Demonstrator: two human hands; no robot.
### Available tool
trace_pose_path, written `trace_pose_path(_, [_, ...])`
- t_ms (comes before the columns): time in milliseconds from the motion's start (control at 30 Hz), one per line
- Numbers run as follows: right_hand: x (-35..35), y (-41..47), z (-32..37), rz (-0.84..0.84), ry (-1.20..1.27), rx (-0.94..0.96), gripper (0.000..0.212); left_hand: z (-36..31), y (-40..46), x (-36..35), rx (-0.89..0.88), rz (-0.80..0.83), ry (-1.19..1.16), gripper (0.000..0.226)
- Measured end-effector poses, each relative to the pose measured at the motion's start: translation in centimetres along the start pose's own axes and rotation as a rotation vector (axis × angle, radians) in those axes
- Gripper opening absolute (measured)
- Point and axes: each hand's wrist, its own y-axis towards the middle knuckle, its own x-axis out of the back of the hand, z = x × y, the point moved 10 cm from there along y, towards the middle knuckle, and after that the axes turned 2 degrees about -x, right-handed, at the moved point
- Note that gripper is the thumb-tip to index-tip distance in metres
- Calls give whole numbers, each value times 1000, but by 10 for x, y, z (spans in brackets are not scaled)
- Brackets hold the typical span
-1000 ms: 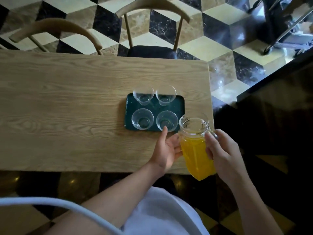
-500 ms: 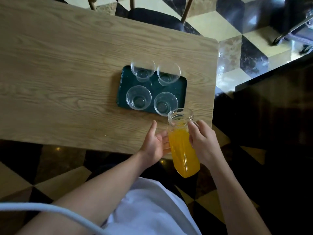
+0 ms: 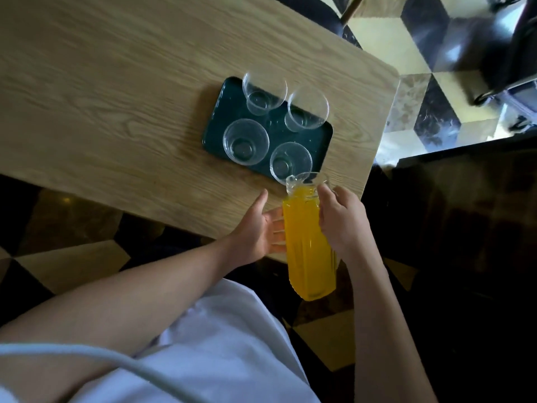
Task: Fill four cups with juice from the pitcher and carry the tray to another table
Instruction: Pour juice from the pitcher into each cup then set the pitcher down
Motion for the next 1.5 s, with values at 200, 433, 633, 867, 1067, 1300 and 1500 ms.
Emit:
trace_pose_path(200, [1,4,3,22,8,-26,41,4,0,-5,17,15,-43,84])
trace_pose_path(433, [-4,10,8,39,-47,-3,39,10,6,1,40,-6,-131,80])
trace_pose_path(633, [-4,16,7,36,-68,-34,41,12,3,1,75,-2,-135,79])
trace_pose_path(867, [-4,18,10,29,-79,-45,44,11,3,2,80,-2,-121,85])
trace_pose_path(1067, [-6,20,14,35,-108,-19,42,8,0,4,76,-36,-102,82])
trace_pose_path(1300, [-7,24,16,33,-115,-25,44,4,-4,7,73,-64,-88,80])
trace_pose_path(1500, [-6,25,16,33,-114,-29,42,2,-6,5,77,-49,-86,79])
